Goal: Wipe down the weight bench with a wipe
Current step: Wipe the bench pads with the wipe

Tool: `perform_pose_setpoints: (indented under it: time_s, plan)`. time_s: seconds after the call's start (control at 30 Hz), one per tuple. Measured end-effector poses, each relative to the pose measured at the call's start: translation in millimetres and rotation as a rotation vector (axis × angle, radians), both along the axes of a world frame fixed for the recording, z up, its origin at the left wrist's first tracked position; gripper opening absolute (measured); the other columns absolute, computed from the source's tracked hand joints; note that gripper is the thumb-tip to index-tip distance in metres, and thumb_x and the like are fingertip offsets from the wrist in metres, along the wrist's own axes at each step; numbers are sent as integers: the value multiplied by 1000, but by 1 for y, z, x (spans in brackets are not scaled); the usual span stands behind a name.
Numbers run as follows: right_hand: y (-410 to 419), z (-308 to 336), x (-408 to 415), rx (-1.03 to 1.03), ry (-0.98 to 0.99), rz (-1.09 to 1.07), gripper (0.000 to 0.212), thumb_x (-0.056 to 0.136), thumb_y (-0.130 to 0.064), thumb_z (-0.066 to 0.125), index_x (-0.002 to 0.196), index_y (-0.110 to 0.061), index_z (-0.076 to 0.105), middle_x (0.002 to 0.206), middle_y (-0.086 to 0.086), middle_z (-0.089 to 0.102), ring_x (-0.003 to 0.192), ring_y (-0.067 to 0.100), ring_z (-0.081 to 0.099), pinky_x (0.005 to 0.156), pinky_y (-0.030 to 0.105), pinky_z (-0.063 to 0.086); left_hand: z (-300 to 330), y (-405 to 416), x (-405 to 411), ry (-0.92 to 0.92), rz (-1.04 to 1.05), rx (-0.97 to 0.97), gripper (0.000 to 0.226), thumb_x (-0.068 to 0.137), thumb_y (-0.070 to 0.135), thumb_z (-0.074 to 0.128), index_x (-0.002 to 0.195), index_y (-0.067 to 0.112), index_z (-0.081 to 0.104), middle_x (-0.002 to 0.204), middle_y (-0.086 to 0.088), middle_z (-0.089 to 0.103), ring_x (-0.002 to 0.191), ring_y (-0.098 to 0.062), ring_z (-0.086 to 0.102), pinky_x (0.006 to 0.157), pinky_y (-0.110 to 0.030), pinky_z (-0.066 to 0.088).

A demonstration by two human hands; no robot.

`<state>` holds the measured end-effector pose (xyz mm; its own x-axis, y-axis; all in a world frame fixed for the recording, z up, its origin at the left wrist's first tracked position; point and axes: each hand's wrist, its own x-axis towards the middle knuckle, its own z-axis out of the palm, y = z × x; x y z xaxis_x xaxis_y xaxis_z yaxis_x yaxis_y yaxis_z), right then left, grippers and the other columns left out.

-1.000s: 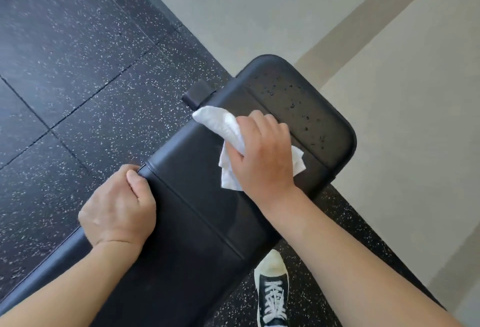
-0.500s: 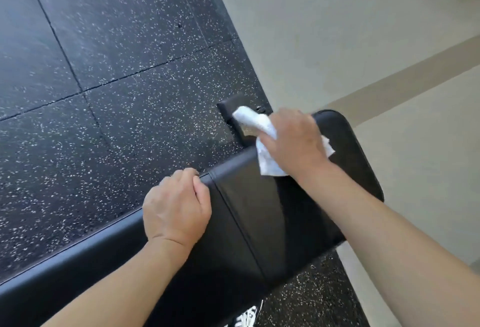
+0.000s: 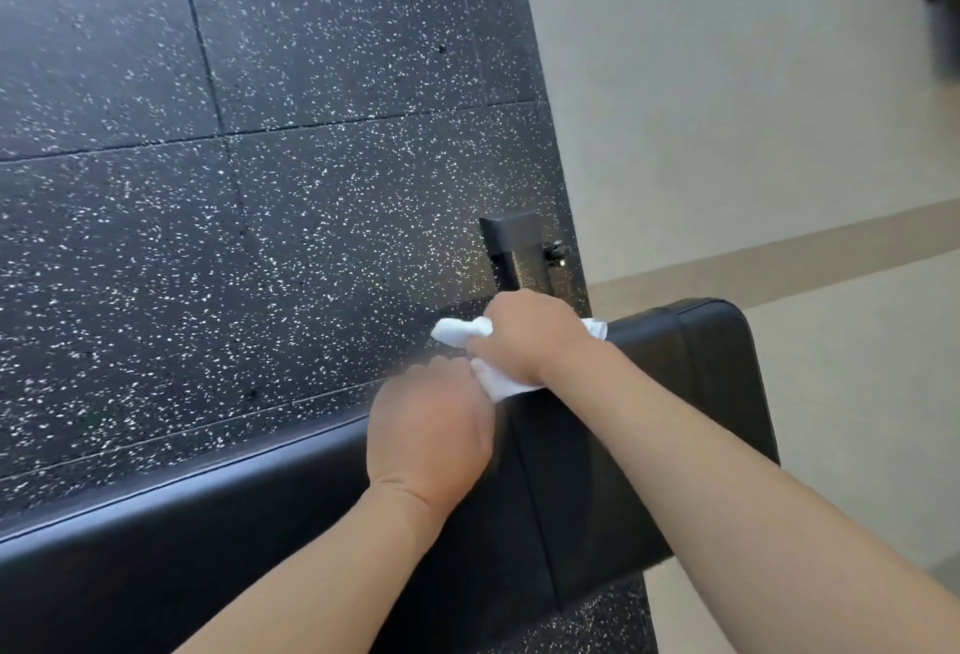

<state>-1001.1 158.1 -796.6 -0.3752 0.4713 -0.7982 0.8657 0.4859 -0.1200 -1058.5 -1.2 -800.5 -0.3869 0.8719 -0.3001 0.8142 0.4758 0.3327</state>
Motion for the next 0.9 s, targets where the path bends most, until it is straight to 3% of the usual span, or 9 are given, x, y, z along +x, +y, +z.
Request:
perform_pose_setpoints:
  time_s: [0.1,0.17,0.3,0.43,0.57,0.63,0.73,0.8,0.9]
  plan:
    - [45,12,50,133,-109,-94,53,82,-68,46,70,-20,64,75,-2,66,73,23,64,68,35,49,0,-1,-1,-32,4,-2,31,98,33,36,88,20,62,78,1,57,72,-26,57,71,-40,42]
    - [70,21,80,207,-159,-146,40,82,-59,49,80,-22,66,85,0,68,82,27,65,77,38,54,0,-1,-2,-56,4,-5,32,99,33,35,89,20,63,79,1,58,73,-26,58,72,-41,43]
    - [64,15,84,322,-147,-167,32,88,-47,49,78,-21,63,76,-2,60,79,29,62,64,35,39,4,0,-4,-82,-23,-74,38,100,34,31,94,19,66,82,1,61,76,-27,60,73,-41,44]
    - [2,6,38,314,87,-45,32,90,-47,51,71,-21,55,70,-7,49,79,29,58,65,37,36,13,2,-8,-120,-60,-126,50,101,37,20,104,22,67,92,3,66,85,-25,63,77,-40,43]
    - [-44,4,23,411,427,25,31,94,-42,59,74,-22,46,75,-5,46,77,25,52,64,35,33,16,-5,-13,-157,-92,-54,40,100,39,24,98,21,59,88,3,61,81,-26,62,69,-38,32]
    - [-46,4,50,516,626,9,28,93,-32,66,76,-15,52,76,2,51,74,27,51,61,37,37,14,-10,-14,-158,-194,-73,40,102,42,34,122,19,60,110,3,65,97,-25,63,76,-39,39]
    - [-56,1,119,789,751,-95,20,94,-22,64,85,-4,60,80,11,54,72,30,49,62,41,42,17,-12,-16,-177,-321,-98,58,103,42,42,156,18,40,150,1,50,129,-24,52,104,-45,44]
    - [-70,-1,168,855,690,-226,21,96,-24,64,93,-4,60,85,11,54,76,28,47,64,38,40,25,-7,-11,-185,-410,-68,61,104,38,43,160,14,35,158,-4,43,141,-28,43,115,-49,40]
    - [-102,-1,226,858,601,-433,21,97,-27,61,98,-7,58,89,10,53,80,25,44,67,36,37,36,11,21,-112,-668,43,59,101,35,47,156,13,44,162,-9,39,148,-35,37,117,-55,36]
